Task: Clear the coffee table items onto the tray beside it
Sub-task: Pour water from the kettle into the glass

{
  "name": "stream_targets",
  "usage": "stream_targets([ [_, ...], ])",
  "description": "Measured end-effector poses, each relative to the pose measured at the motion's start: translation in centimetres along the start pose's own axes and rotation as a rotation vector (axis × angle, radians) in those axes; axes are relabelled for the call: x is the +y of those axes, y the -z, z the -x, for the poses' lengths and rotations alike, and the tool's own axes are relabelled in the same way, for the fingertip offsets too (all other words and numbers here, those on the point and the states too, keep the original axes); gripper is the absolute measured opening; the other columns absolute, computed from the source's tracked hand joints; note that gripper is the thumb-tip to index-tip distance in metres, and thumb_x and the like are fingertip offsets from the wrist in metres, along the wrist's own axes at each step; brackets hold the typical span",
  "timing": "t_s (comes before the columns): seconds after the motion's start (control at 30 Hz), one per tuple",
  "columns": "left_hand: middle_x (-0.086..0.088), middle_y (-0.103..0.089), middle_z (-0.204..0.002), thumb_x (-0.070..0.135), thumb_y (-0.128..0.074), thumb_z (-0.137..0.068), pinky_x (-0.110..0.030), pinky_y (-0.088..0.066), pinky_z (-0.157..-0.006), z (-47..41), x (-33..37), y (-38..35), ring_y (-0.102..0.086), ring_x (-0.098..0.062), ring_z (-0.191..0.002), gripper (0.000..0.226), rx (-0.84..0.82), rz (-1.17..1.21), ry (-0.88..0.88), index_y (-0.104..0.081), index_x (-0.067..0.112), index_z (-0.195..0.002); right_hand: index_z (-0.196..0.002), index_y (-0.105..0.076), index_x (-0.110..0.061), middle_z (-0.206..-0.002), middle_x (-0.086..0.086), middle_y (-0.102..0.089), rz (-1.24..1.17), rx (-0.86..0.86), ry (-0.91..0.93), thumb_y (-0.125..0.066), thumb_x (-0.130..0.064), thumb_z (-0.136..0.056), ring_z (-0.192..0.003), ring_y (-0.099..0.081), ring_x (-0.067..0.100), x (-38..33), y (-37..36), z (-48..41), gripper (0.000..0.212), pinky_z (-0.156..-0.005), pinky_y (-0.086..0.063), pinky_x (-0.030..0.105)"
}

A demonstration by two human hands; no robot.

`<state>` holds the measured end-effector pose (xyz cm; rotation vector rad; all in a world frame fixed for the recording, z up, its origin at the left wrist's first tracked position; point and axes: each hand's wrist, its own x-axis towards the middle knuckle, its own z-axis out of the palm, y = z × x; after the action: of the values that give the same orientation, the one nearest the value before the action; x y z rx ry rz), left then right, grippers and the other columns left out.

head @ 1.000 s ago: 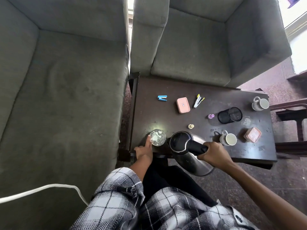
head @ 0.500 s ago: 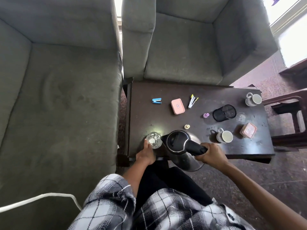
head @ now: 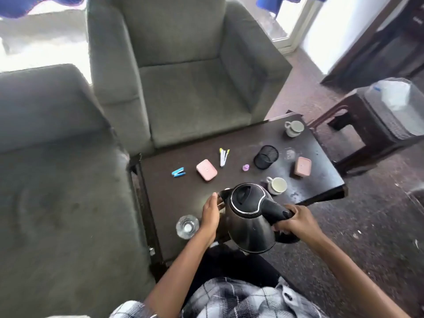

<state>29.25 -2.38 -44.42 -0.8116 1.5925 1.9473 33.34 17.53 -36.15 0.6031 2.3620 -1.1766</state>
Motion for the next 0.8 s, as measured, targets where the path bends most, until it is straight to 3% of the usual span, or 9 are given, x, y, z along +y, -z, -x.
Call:
stream_targets([
  [0.07,0.001,-0.066,-0.095,0.024,-0.033,-0.101,-0.013,-0.047,-0.060,0.4,1.2,-2.4,-0.059,-0.003,-0.074,0.029,-0.087,-0.040,-0.037,-0.060,0.021,-0.090,-0.064,-0.058,0.000,-0.045,0.004,-0.051,-0.096,0.068,-0.036,-0.069,-0.028,-0.030,-0.044,-0.046,0.015,1.1,2.1,0.7,0.046,-0.052,-0.033,0.029],
  [0.2,0.003,-0.066,-0.089,0.018,-0.033,-0.101,-0.009,-0.049,-0.061,1.1,2.6,-8.6,-0.062,-0.004,-0.076,0.029,-0.210,-0.110,-0.125,-0.061,0.021,-0.091,-0.055,-0.052,-0.002,-0.043,0.003,-0.048,-0.294,0.192,-0.060,-0.074,-0.008,-0.041,-0.041,-0.042,0.013,3.5,7.2,2.5,0.027,-0.048,-0.029,0.027],
  [0.33,0.004,-0.069,-0.084,0.017,-0.039,-0.099,-0.021,-0.052,-0.071,2.3,3.0,-16.8,-0.065,-0.013,-0.079,0.031,-0.264,-0.232,-0.245,-0.066,0.022,-0.085,-0.059,-0.054,0.009,-0.043,0.005,-0.049,-0.440,0.287,-0.048,-0.077,0.004,-0.047,-0.040,-0.043,0.012,7.4,13.3,3.6,0.027,-0.042,-0.031,0.021],
  [0.43,0.001,-0.068,-0.077,0.019,-0.041,-0.097,-0.025,-0.047,-0.061,3.1,2.4,-23.4,-0.062,-0.015,-0.072,0.032,-0.301,-0.316,-0.288,-0.068,0.022,-0.080,-0.057,-0.054,0.001,-0.039,-0.003,-0.044,-0.510,0.329,-0.042,-0.075,0.016,-0.055,-0.035,-0.038,0.005,11.0,18.5,4.1,0.026,-0.036,-0.028,0.015],
  [0.63,-0.009,-0.069,-0.085,0.017,-0.041,-0.096,-0.027,-0.050,-0.063,4.2,1.5,-35.5,-0.063,-0.016,-0.068,0.032,-0.370,-0.376,-0.297,-0.069,0.018,-0.081,-0.057,-0.057,-0.001,-0.040,0.004,-0.046,-0.501,0.389,-0.059,-0.077,-0.001,-0.041,-0.036,-0.040,0.011,17.2,28.2,3.5,0.025,-0.037,-0.029,0.019],
  [0.8,-0.003,-0.067,-0.081,0.017,-0.038,-0.098,-0.020,-0.049,-0.062,4.4,1.7,-43.9,-0.062,-0.013,-0.071,0.032,-0.431,-0.358,-0.291,-0.067,0.017,-0.084,-0.053,-0.056,-0.003,-0.036,0.003,-0.048,-0.473,0.429,-0.048,-0.075,0.010,-0.051,-0.033,-0.040,0.012,20.2,35.3,1.7,0.024,-0.037,-0.030,0.020],
])
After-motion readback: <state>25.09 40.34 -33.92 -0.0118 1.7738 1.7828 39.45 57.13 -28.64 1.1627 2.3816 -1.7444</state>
